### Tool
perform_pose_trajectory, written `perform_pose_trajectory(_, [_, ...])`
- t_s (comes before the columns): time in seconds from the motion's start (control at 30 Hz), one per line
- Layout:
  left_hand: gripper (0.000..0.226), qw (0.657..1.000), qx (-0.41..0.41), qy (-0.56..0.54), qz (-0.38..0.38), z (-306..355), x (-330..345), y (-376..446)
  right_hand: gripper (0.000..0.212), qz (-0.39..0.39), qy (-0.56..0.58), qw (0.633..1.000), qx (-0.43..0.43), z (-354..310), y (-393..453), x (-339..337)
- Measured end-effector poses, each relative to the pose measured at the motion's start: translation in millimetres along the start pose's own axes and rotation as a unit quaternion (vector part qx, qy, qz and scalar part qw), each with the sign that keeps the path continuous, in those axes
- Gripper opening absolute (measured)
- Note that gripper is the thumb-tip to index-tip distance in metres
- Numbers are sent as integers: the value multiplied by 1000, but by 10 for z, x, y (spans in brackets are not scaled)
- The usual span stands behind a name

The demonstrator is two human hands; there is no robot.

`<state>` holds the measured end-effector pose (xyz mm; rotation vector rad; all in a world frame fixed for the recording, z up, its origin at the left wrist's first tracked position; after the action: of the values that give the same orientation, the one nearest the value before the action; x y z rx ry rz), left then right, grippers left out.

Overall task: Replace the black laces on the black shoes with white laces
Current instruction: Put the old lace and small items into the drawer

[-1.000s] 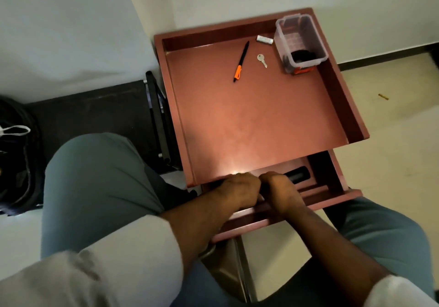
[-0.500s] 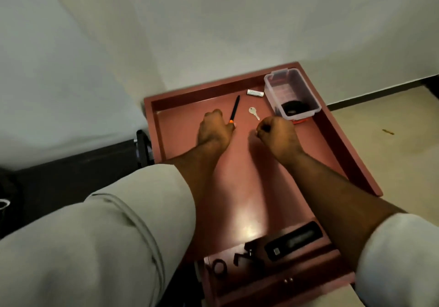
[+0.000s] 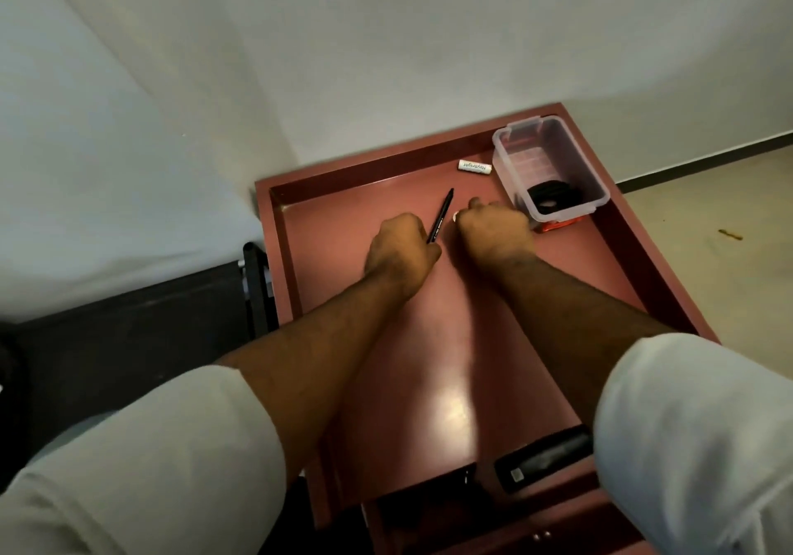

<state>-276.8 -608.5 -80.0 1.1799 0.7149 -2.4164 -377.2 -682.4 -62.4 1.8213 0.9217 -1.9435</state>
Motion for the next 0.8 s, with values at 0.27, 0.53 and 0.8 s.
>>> perform_pose_trajectory(0.27, [6, 998, -17, -51, -21, -93, 97, -361, 29, -91, -71, 993, -24, -169, -261, -43])
perform_pose_trajectory(0.53, [8, 997, -50, -58, -31, -207, 27, -428, 30, -141, -58, 988, 0, -161, -220, -65])
perform_pose_trajectory(0.8, [12, 995, -64, -64, -39, -205, 45, -339, 36, -170, 65, 982, -48, 8, -29, -114])
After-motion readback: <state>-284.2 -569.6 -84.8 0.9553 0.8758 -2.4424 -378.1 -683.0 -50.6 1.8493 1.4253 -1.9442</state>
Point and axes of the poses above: each hand's wrist, its own y-axis towards the middle knuckle, its own x-axis out of the palm, z = x × y, the point moved 4 cm from there along y, towards the middle knuckle, and after that the axes turned 7 degrees about y, right-handed, at the moved point
